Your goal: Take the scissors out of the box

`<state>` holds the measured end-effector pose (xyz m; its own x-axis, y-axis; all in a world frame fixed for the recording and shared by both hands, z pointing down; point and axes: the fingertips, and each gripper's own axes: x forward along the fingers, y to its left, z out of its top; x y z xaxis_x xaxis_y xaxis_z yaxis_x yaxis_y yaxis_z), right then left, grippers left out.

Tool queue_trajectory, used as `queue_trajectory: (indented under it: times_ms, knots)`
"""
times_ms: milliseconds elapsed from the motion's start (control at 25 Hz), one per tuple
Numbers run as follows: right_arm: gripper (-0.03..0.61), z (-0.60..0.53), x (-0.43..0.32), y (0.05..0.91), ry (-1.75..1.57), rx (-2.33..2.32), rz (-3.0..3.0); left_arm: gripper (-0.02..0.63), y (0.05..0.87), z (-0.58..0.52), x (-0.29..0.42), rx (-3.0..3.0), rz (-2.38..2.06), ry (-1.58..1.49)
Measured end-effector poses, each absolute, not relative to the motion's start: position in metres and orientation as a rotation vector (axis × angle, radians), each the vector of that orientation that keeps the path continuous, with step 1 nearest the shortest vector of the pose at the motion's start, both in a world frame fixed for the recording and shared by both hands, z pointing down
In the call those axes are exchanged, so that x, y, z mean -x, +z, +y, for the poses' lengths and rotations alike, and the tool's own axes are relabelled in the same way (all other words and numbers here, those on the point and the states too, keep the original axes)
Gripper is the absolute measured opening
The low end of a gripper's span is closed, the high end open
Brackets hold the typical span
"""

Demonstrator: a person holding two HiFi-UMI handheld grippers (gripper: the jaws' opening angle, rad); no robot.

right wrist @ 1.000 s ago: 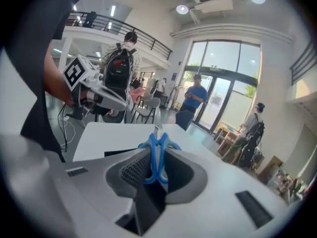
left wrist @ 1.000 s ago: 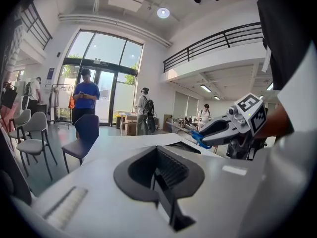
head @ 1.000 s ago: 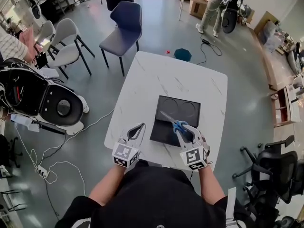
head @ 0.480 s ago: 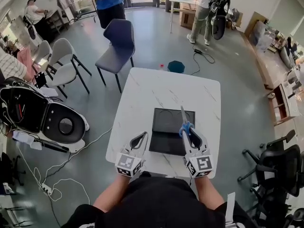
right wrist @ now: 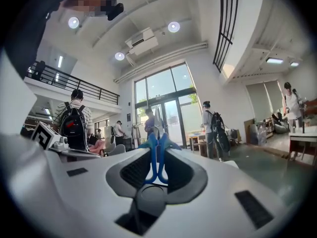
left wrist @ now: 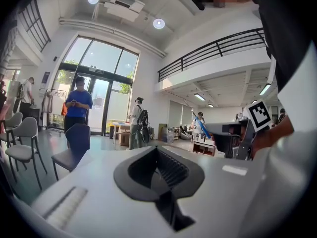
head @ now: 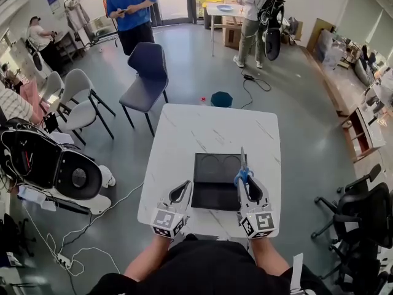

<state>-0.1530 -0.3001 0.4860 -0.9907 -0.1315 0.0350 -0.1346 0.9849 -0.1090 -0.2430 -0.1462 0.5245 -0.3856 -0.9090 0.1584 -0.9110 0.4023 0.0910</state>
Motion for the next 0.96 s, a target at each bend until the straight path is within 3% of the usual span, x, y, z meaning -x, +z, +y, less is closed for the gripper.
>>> queue_trajectory:
  times_ms: [960]
  knots:
    - [0.089, -0.3013, 0.1575, 0.4851, 0.072, -0.156, -3.108, 0.009, 0.5273, -0.1499, 0.2389, -1.63, -2.464, 0.046]
